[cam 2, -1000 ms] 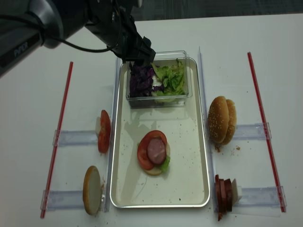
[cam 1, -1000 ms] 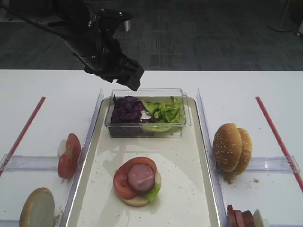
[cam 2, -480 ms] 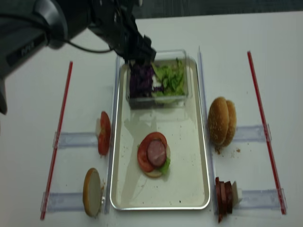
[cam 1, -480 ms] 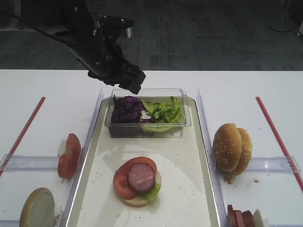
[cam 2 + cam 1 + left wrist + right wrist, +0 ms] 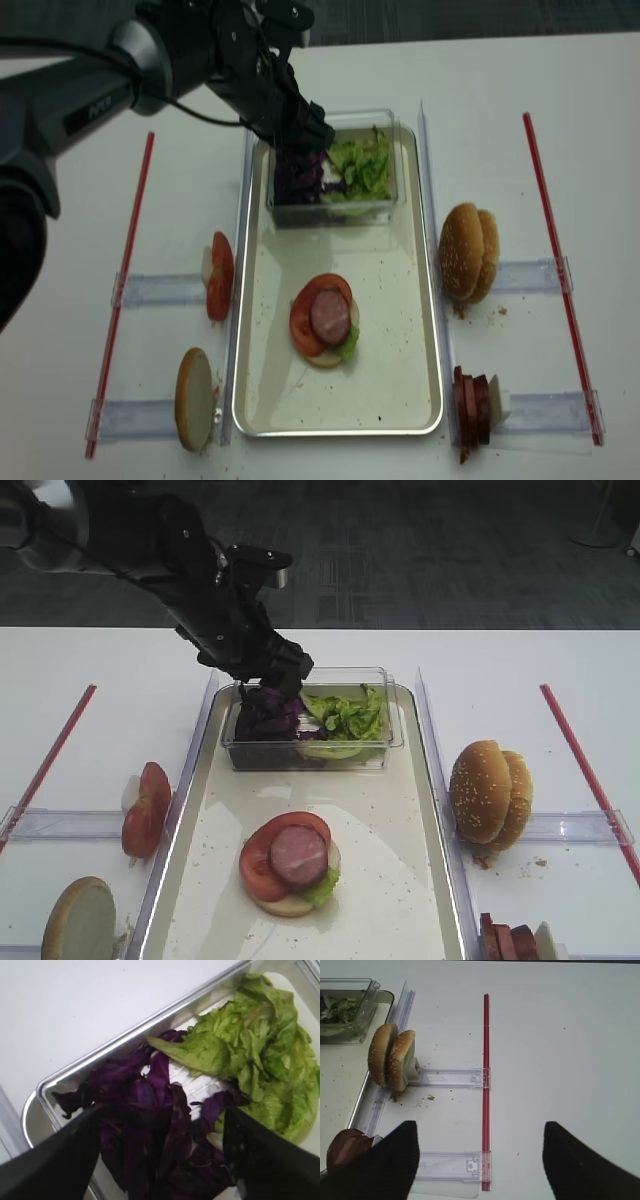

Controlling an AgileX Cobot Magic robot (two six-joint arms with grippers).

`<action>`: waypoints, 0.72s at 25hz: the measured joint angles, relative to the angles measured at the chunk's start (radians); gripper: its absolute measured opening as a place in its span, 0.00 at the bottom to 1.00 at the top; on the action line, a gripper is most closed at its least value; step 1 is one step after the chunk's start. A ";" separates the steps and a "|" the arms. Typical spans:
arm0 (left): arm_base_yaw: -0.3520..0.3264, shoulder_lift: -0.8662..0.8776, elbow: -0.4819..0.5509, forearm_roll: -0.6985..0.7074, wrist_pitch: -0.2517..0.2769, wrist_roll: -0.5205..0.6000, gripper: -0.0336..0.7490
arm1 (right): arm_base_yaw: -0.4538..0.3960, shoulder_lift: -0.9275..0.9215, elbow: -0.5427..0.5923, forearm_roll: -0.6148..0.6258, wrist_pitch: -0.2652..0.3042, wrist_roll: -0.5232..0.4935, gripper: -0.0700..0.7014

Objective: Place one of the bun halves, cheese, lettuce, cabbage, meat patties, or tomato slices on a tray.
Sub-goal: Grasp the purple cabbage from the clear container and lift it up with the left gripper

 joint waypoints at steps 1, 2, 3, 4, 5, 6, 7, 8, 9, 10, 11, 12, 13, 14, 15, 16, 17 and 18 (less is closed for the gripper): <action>0.000 0.006 -0.002 -0.001 0.000 0.004 0.65 | 0.000 0.000 0.000 0.000 0.000 0.000 0.79; 0.000 0.013 -0.002 -0.004 0.000 0.006 0.65 | 0.000 0.000 0.000 0.000 0.000 0.000 0.79; 0.000 0.022 -0.002 -0.004 0.000 0.010 0.65 | 0.000 0.000 0.000 0.000 0.000 0.000 0.79; 0.000 0.028 -0.002 -0.004 0.000 0.011 0.65 | 0.000 0.000 0.000 0.000 0.000 0.000 0.79; 0.000 0.036 -0.002 -0.004 -0.001 0.012 0.65 | 0.000 0.000 0.000 0.000 0.000 0.000 0.79; 0.000 0.045 -0.004 -0.005 -0.001 0.014 0.65 | 0.000 0.000 0.000 0.000 0.000 0.000 0.79; 0.000 0.053 -0.007 -0.005 -0.001 0.014 0.65 | 0.000 0.000 0.000 0.000 0.000 0.000 0.79; 0.000 0.060 -0.011 -0.005 -0.002 0.016 0.65 | 0.000 0.000 0.000 0.000 0.000 0.000 0.79; 0.000 0.069 -0.016 -0.005 -0.002 0.016 0.65 | 0.000 0.000 0.000 0.000 0.000 0.000 0.79; 0.000 0.078 -0.023 -0.005 -0.004 0.017 0.65 | 0.000 0.000 0.000 0.000 0.000 0.000 0.79; 0.000 0.087 -0.029 -0.005 -0.004 0.017 0.65 | 0.000 0.000 0.000 0.000 0.000 0.000 0.79; 0.000 0.093 -0.034 -0.008 -0.005 0.017 0.65 | 0.000 0.000 0.000 0.000 0.000 0.000 0.79; 0.000 0.100 -0.036 -0.007 -0.006 0.017 0.65 | 0.000 0.000 0.000 0.000 0.000 0.000 0.79; 0.000 0.105 -0.040 -0.012 -0.008 0.018 0.65 | 0.000 0.000 0.000 0.000 0.000 0.000 0.79; 0.000 0.108 -0.043 -0.014 -0.011 0.019 0.65 | 0.000 0.000 0.000 0.000 0.000 0.000 0.79; 0.000 0.115 -0.046 -0.018 -0.015 0.021 0.65 | 0.000 0.000 0.000 0.000 0.000 0.000 0.79; 0.000 0.118 -0.049 -0.020 -0.022 0.021 0.65 | 0.000 0.000 0.000 0.000 0.000 0.000 0.79; -0.002 0.123 -0.049 -0.020 -0.026 0.021 0.65 | 0.000 0.000 0.000 0.000 0.000 0.000 0.78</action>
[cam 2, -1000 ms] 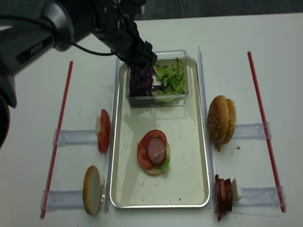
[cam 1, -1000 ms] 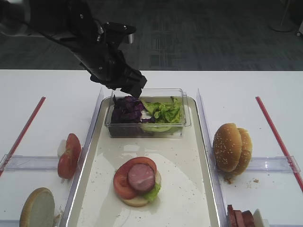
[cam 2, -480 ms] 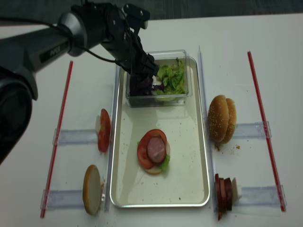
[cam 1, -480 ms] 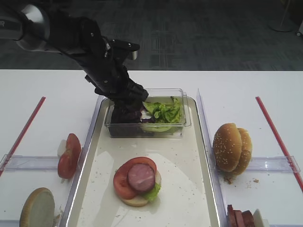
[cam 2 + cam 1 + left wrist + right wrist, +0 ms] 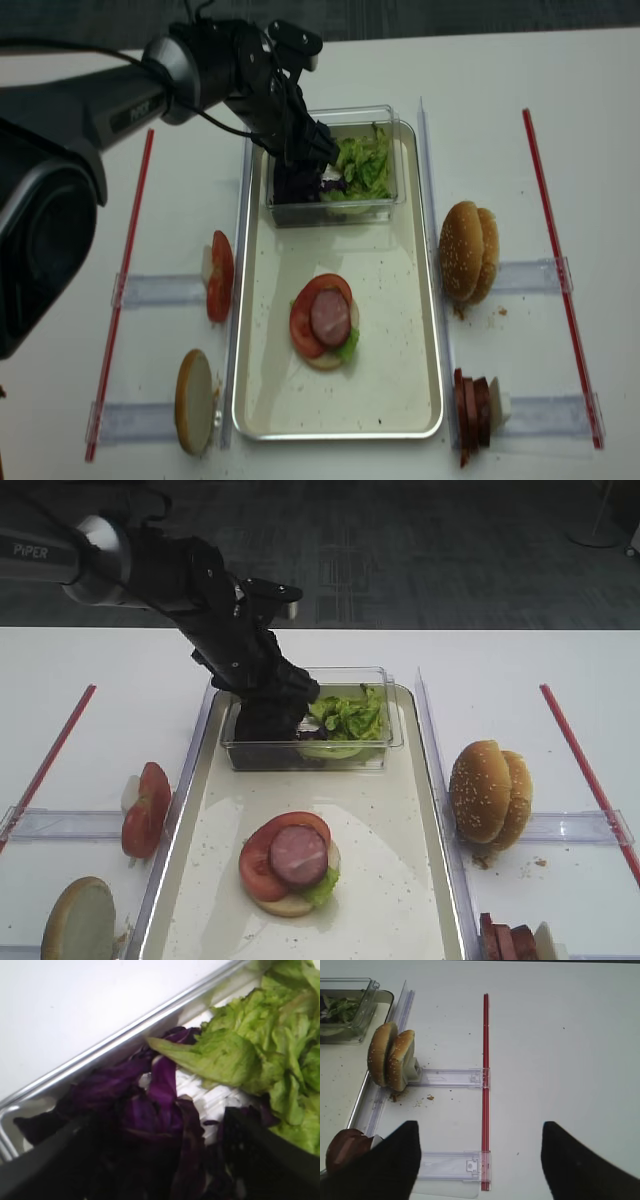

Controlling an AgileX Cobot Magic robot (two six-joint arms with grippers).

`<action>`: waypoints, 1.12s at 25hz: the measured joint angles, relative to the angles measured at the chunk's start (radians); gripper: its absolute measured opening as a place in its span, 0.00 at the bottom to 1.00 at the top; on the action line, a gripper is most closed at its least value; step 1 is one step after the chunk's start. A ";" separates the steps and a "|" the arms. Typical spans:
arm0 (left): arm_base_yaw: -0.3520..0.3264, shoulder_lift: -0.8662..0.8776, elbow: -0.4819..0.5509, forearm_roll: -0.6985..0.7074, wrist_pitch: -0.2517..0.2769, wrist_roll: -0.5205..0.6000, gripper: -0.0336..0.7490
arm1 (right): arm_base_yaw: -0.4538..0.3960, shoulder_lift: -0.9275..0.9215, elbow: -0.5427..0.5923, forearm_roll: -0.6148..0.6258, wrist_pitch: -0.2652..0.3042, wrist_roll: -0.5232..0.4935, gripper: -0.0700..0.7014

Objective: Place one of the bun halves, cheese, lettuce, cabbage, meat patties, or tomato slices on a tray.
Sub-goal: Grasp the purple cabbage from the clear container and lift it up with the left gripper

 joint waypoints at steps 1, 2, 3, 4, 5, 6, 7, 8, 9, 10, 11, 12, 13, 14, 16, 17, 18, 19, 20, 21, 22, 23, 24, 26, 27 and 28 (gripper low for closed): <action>0.000 0.003 0.000 -0.002 -0.004 0.001 0.65 | 0.000 0.000 0.000 0.000 0.000 0.000 0.78; -0.002 0.008 -0.002 -0.002 -0.010 0.003 0.65 | 0.000 0.000 0.000 0.000 0.000 0.000 0.77; -0.005 0.014 -0.002 -0.004 -0.013 0.002 0.65 | 0.000 0.000 0.000 0.000 0.000 0.000 0.77; -0.006 0.016 -0.002 -0.004 -0.017 0.003 0.65 | 0.000 0.000 0.000 0.000 0.000 0.000 0.77; -0.007 0.021 -0.004 -0.006 -0.019 0.003 0.65 | 0.000 0.000 0.000 0.000 0.000 0.000 0.77; -0.008 0.025 -0.004 -0.008 -0.021 0.005 0.64 | 0.000 0.000 0.000 0.000 0.000 0.000 0.77; -0.008 0.025 -0.006 -0.008 -0.024 0.005 0.64 | 0.000 0.000 0.000 0.000 0.000 0.000 0.77; -0.008 0.027 -0.009 -0.009 -0.024 0.010 0.64 | 0.000 0.000 0.000 0.000 0.000 0.000 0.77; -0.008 0.027 -0.009 -0.010 -0.024 0.012 0.64 | 0.000 0.000 0.000 0.000 0.000 0.000 0.77; -0.008 0.029 -0.009 -0.010 -0.024 0.015 0.64 | 0.000 0.000 0.000 0.000 0.000 0.000 0.77; -0.008 0.029 -0.009 -0.010 -0.024 0.017 0.64 | 0.000 0.000 0.000 0.000 0.000 0.000 0.77; -0.008 0.030 -0.009 -0.010 -0.024 0.019 0.64 | 0.000 0.000 0.000 0.000 0.000 0.000 0.77; -0.008 0.031 -0.009 -0.010 -0.024 0.019 0.64 | 0.000 0.000 0.000 0.000 0.000 0.000 0.77; -0.008 0.031 -0.011 -0.010 -0.024 0.019 0.64 | 0.000 0.000 0.000 0.000 0.000 0.000 0.77; -0.008 0.031 -0.011 -0.008 -0.025 0.021 0.63 | 0.000 0.000 0.000 0.000 0.000 0.000 0.77; -0.008 0.033 -0.011 -0.006 -0.025 0.022 0.61 | 0.000 0.000 0.000 0.000 0.000 0.000 0.77; -0.008 0.033 -0.011 -0.004 -0.025 0.023 0.60 | 0.000 0.000 0.000 0.000 0.000 0.000 0.76; -0.008 0.033 -0.011 0.000 -0.025 0.023 0.59 | 0.000 0.000 0.000 0.000 0.000 0.000 0.76; -0.008 0.033 -0.011 0.002 -0.025 0.023 0.58 | 0.000 0.000 0.000 0.000 0.000 0.000 0.76; -0.008 0.033 -0.011 0.003 -0.025 0.023 0.57 | 0.000 0.000 0.000 0.000 0.000 0.000 0.76; -0.008 0.033 -0.011 0.007 -0.025 0.023 0.57 | 0.000 0.000 0.000 0.000 0.000 0.000 0.76; -0.008 0.033 -0.011 0.008 -0.025 0.023 0.56 | 0.000 0.000 0.000 0.000 0.000 0.000 0.76; -0.008 0.033 -0.011 0.008 -0.025 0.023 0.56 | 0.000 0.000 0.000 0.000 0.000 0.000 0.76; -0.008 0.035 -0.011 0.011 -0.025 0.023 0.56 | 0.000 0.000 0.000 0.000 0.000 0.000 0.76; -0.008 0.035 -0.011 0.013 -0.025 0.023 0.56 | 0.000 0.000 0.000 0.000 0.000 0.000 0.76; -0.008 0.037 -0.011 0.014 -0.027 0.023 0.55 | 0.000 0.000 0.000 0.000 0.000 0.000 0.76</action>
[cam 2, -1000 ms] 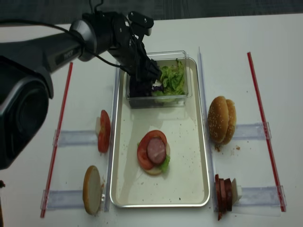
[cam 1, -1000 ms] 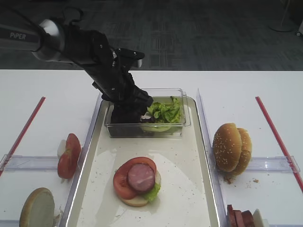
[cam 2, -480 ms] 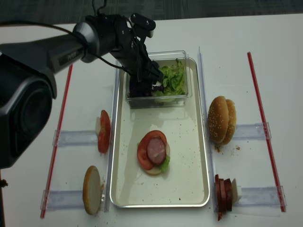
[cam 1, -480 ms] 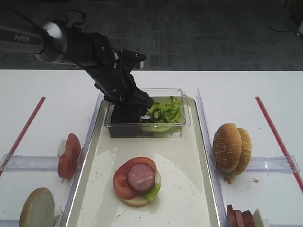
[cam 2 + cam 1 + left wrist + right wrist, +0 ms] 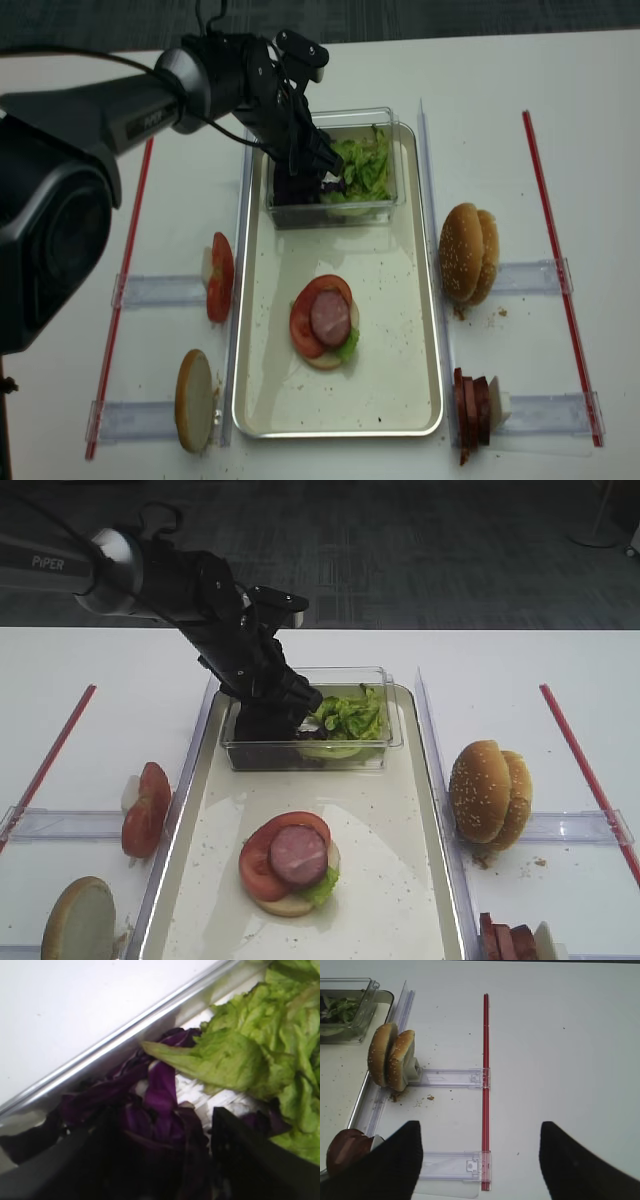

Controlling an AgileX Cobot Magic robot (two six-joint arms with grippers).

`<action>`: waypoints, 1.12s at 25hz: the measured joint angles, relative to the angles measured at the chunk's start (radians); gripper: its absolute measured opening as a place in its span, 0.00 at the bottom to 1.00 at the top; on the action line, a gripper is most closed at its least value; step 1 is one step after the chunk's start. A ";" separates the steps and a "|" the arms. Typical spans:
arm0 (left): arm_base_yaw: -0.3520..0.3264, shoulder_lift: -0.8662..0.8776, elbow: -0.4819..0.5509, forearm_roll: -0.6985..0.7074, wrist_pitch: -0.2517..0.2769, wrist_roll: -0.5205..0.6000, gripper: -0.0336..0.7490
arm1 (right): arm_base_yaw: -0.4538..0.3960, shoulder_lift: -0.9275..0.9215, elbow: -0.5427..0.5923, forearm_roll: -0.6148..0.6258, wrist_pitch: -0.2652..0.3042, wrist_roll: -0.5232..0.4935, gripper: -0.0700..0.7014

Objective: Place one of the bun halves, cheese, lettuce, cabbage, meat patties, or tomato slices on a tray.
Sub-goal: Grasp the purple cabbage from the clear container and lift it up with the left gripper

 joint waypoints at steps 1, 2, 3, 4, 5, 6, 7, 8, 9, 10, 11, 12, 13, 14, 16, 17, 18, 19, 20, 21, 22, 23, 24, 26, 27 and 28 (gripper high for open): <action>0.000 0.002 0.000 0.000 0.000 0.000 0.55 | 0.000 0.000 0.000 0.000 0.000 0.000 0.76; 0.000 0.004 0.000 0.000 0.000 0.002 0.55 | 0.000 0.000 0.000 0.000 0.000 0.000 0.76; -0.001 0.006 -0.002 0.000 -0.002 0.002 0.55 | 0.000 0.000 0.000 0.000 0.000 0.000 0.76; -0.001 0.008 -0.002 0.002 -0.002 0.002 0.55 | 0.000 0.000 0.000 0.000 0.000 0.000 0.76; -0.001 0.008 -0.002 0.002 -0.002 0.002 0.55 | 0.000 0.000 0.000 0.000 0.000 0.000 0.76; -0.001 0.008 -0.002 0.002 -0.003 0.002 0.55 | 0.000 0.000 0.000 0.000 0.000 0.000 0.76; -0.001 0.008 -0.002 0.002 -0.004 0.002 0.55 | 0.000 0.000 0.000 0.000 0.000 0.000 0.75; -0.001 0.008 -0.002 0.004 -0.004 0.002 0.55 | 0.000 0.000 0.000 0.000 0.000 0.000 0.74; -0.002 0.008 -0.002 0.009 -0.005 0.002 0.54 | 0.000 0.000 0.000 0.000 0.000 0.000 0.74; -0.004 0.010 -0.002 0.014 -0.005 0.002 0.54 | 0.000 0.000 0.000 0.000 0.000 0.000 0.72; -0.004 0.010 -0.002 0.016 -0.008 0.002 0.53 | 0.000 0.000 0.000 0.000 0.000 -0.003 0.71; -0.004 0.010 -0.002 0.018 -0.008 0.002 0.53 | 0.000 0.000 0.000 0.000 0.000 -0.007 0.70; -0.004 0.010 -0.002 0.022 -0.008 0.002 0.52 | 0.000 0.000 0.000 0.000 0.000 -0.007 0.69; -0.004 0.010 -0.002 0.025 -0.010 0.002 0.51 | 0.000 0.000 0.000 0.000 0.000 -0.007 0.68; -0.004 0.010 -0.002 0.031 -0.010 0.002 0.48 | 0.000 0.000 0.000 0.000 0.000 -0.007 0.66; -0.004 0.012 -0.002 0.035 -0.010 0.002 0.47 | 0.000 0.000 0.000 0.000 0.000 -0.007 0.65; -0.004 0.012 -0.002 0.035 -0.012 0.002 0.46 | 0.000 0.000 0.000 0.000 0.000 -0.007 0.64; -0.004 0.012 -0.002 0.035 -0.012 0.002 0.45 | 0.000 0.000 0.000 0.000 0.000 -0.007 0.63; -0.004 0.014 -0.002 0.035 -0.012 0.002 0.45 | 0.000 0.000 0.000 0.000 0.000 -0.007 0.62; -0.004 0.014 -0.002 0.037 -0.013 0.002 0.44 | 0.000 0.000 0.000 0.000 0.000 -0.005 0.61; -0.004 0.014 -0.002 0.036 -0.013 0.002 0.43 | 0.000 0.000 0.000 0.000 0.000 -0.005 0.60; -0.004 0.014 -0.002 0.036 -0.013 0.002 0.42 | 0.000 0.000 0.000 0.000 0.000 -0.005 0.60; -0.004 0.014 -0.002 0.036 -0.013 0.002 0.41 | 0.000 0.000 0.000 0.000 0.000 -0.005 0.60; -0.004 0.014 -0.002 0.037 -0.015 0.002 0.39 | 0.000 0.000 0.000 0.000 0.000 -0.005 0.59; -0.004 0.016 -0.002 0.037 -0.015 0.002 0.38 | 0.000 0.000 0.000 0.000 0.000 -0.005 0.59; -0.002 0.016 -0.002 0.037 -0.015 0.002 0.36 | 0.000 0.000 0.000 0.000 0.000 -0.005 0.59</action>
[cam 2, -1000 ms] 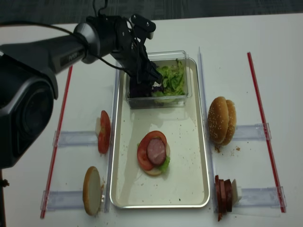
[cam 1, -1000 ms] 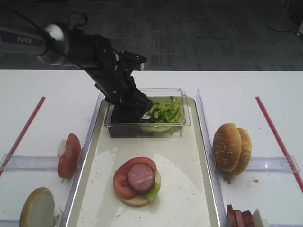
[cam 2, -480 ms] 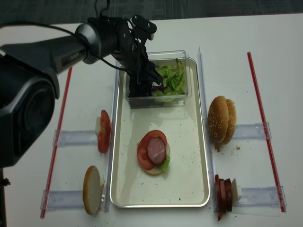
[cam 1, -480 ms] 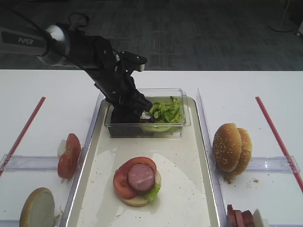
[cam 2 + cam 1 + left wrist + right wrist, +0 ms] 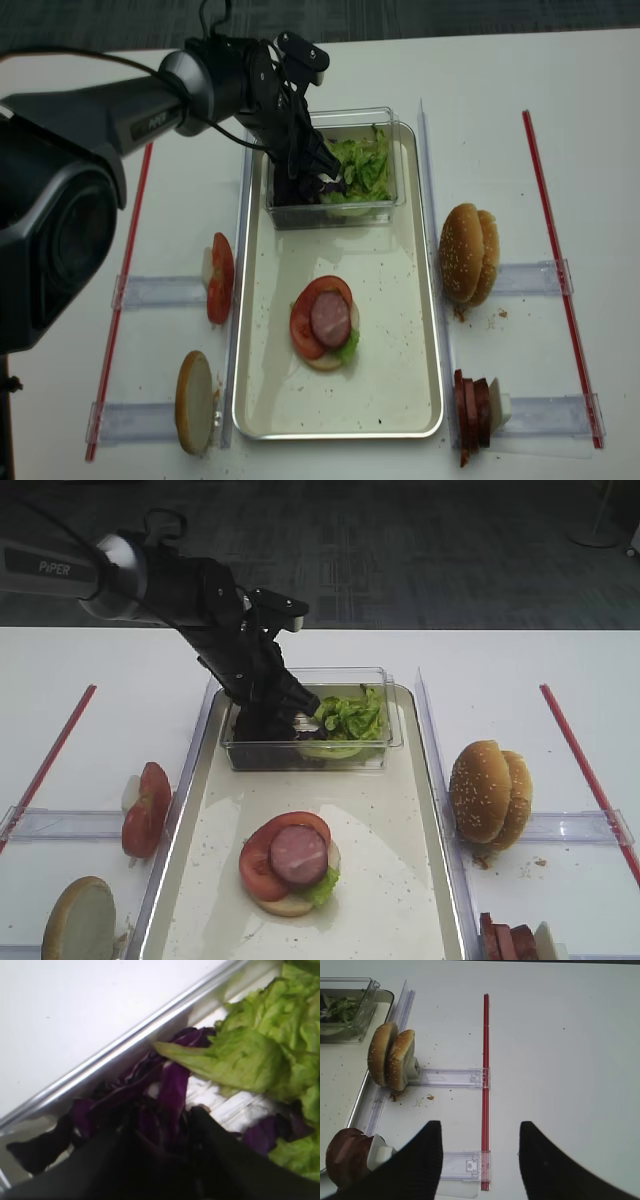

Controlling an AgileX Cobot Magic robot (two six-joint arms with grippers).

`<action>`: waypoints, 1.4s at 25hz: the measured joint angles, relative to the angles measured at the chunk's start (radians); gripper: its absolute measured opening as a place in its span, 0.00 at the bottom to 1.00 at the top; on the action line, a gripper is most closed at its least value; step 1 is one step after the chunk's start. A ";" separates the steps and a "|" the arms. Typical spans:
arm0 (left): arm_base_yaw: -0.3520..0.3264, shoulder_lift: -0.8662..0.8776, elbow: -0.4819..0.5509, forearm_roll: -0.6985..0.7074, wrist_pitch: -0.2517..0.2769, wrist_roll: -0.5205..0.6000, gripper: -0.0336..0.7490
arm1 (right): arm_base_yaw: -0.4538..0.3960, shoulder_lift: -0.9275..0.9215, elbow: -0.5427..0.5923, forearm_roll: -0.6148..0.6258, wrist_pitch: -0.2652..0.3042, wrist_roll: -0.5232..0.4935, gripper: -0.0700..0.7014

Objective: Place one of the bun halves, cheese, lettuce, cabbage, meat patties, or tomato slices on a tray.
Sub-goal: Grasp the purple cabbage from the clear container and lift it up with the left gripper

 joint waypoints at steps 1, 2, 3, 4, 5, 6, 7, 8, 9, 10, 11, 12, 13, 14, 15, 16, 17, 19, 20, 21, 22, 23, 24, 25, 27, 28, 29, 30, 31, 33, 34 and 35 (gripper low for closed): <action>0.000 0.000 0.000 0.000 0.000 0.000 0.35 | 0.000 0.000 0.000 0.000 0.000 0.000 0.59; 0.000 0.000 0.000 0.000 0.000 0.000 0.35 | 0.000 0.000 0.000 0.000 0.000 0.000 0.59; 0.000 0.000 0.000 0.000 0.000 0.000 0.34 | 0.000 0.000 0.000 0.000 0.000 0.000 0.59; 0.002 0.000 0.000 0.000 0.000 0.000 0.34 | 0.000 0.000 0.000 0.000 0.000 0.000 0.58; 0.002 0.000 0.000 0.000 0.000 0.000 0.33 | 0.000 0.000 0.000 0.000 0.000 0.000 0.58; 0.002 0.000 0.000 0.000 0.000 0.000 0.33 | 0.000 0.000 0.000 0.000 0.000 0.000 0.58; 0.002 0.000 0.000 0.000 0.000 0.000 0.33 | 0.000 0.000 0.000 0.000 0.000 0.000 0.58; 0.002 0.000 0.000 0.000 0.000 0.000 0.33 | 0.000 0.000 0.000 0.000 0.000 0.000 0.58; 0.002 0.000 0.000 0.000 0.000 0.000 0.33 | 0.000 0.000 0.000 0.000 0.000 0.000 0.58; 0.002 0.000 0.000 0.000 0.000 0.000 0.33 | 0.000 0.000 0.000 0.000 0.000 0.000 0.58; 0.002 0.000 0.000 -0.002 0.000 0.000 0.33 | 0.000 0.000 0.000 0.000 0.000 0.000 0.58; 0.002 0.000 0.000 -0.004 0.000 0.000 0.33 | 0.000 0.000 0.000 0.000 0.000 0.000 0.58; 0.002 0.000 0.000 -0.004 0.000 0.000 0.33 | 0.000 0.000 0.000 0.000 0.000 0.000 0.58; 0.002 0.000 0.000 -0.004 0.000 0.000 0.33 | 0.000 0.000 0.000 0.000 0.000 0.000 0.58; 0.002 0.000 0.000 -0.004 0.000 0.000 0.33 | 0.000 0.000 0.000 0.000 0.000 0.000 0.58; 0.002 0.000 0.000 -0.005 0.000 0.000 0.33 | 0.000 0.000 0.000 0.000 0.000 0.000 0.58; 0.002 0.000 0.000 -0.005 0.000 0.000 0.33 | 0.000 0.000 0.000 0.000 0.000 0.000 0.58; 0.002 0.000 0.000 -0.005 0.000 0.000 0.33 | 0.000 0.000 0.000 0.000 0.000 0.000 0.58; 0.002 0.000 0.000 -0.005 0.000 0.000 0.33 | 0.000 0.000 0.000 0.000 0.000 0.000 0.58; 0.002 0.000 0.000 -0.005 0.000 0.000 0.33 | 0.000 0.000 0.000 0.000 0.000 0.000 0.58; 0.002 0.000 0.000 -0.005 0.000 0.000 0.33 | 0.000 0.000 0.000 0.000 0.000 0.000 0.58; 0.002 0.000 0.000 -0.005 0.000 0.000 0.33 | 0.000 0.000 0.000 0.000 0.000 0.000 0.58; 0.002 0.000 0.000 -0.005 0.000 0.000 0.33 | 0.000 0.000 0.000 0.000 0.000 0.000 0.58; 0.002 0.000 0.000 -0.005 0.000 0.000 0.32 | 0.000 0.000 0.000 0.000 0.000 0.000 0.58; 0.002 0.000 0.000 -0.005 0.000 0.000 0.32 | 0.000 0.000 0.000 0.000 0.000 0.000 0.58; 0.002 0.000 0.000 -0.005 0.000 0.000 0.32 | 0.000 0.000 0.000 0.000 0.000 0.000 0.58; 0.002 0.000 0.000 -0.005 0.000 -0.002 0.32 | 0.000 0.000 0.000 0.000 0.000 0.000 0.58; 0.002 0.000 0.000 -0.005 0.000 -0.002 0.31 | 0.000 0.000 0.000 0.000 0.000 0.000 0.58; 0.002 0.000 0.000 -0.005 0.000 -0.002 0.31 | 0.000 0.000 0.000 0.000 0.000 0.000 0.58; 0.002 0.000 0.000 -0.005 0.000 -0.004 0.30 | 0.000 0.000 0.000 0.000 0.000 0.000 0.58; 0.002 0.000 0.000 -0.005 0.000 -0.003 0.30 | 0.000 0.000 0.000 0.000 0.000 0.000 0.58; 0.002 0.000 0.000 -0.006 0.000 -0.003 0.29 | 0.000 0.000 0.000 0.000 0.000 0.000 0.58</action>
